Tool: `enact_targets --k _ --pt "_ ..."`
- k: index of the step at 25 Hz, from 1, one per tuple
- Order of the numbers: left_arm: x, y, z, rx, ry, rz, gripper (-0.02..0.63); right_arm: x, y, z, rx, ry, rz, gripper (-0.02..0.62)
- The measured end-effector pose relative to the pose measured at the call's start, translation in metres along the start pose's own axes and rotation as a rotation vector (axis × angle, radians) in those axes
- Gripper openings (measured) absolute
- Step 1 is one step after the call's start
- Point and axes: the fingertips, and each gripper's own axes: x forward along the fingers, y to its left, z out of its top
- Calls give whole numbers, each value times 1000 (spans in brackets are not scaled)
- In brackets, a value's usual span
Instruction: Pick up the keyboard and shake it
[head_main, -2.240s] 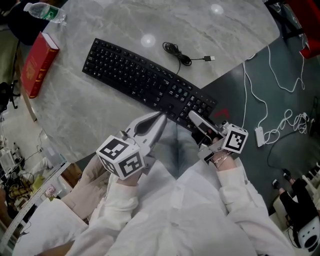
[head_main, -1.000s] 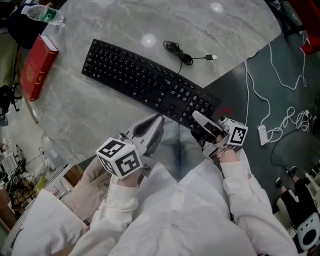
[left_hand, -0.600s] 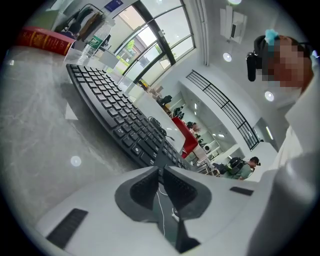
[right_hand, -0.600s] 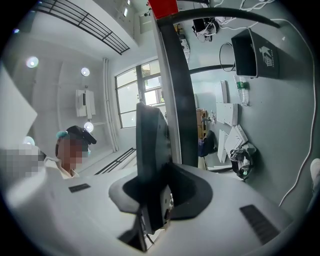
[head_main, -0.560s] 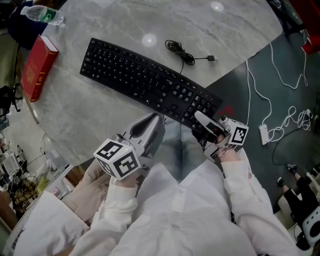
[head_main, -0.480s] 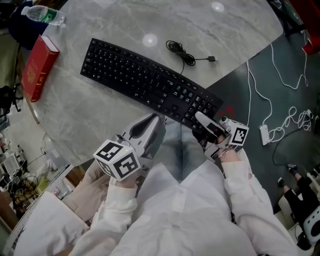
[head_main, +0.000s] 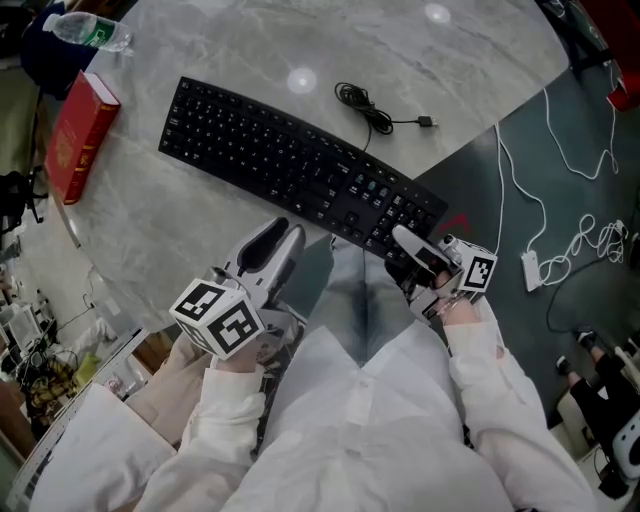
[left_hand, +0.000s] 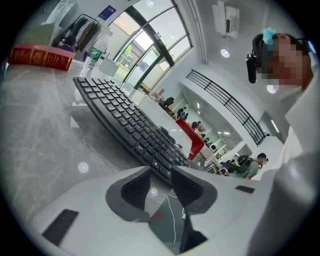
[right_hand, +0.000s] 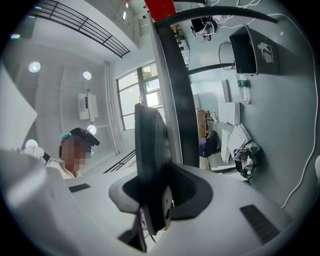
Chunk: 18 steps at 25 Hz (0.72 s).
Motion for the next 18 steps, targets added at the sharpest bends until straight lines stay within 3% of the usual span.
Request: enact_targets --k 7,18 --pt "-3 8 13 -6 -29 18 190 0 -1 1 4 -15 27 87" --pt "-8 34 43 -12 -109 67 226 -1 -4 2 9 -20 46 87"
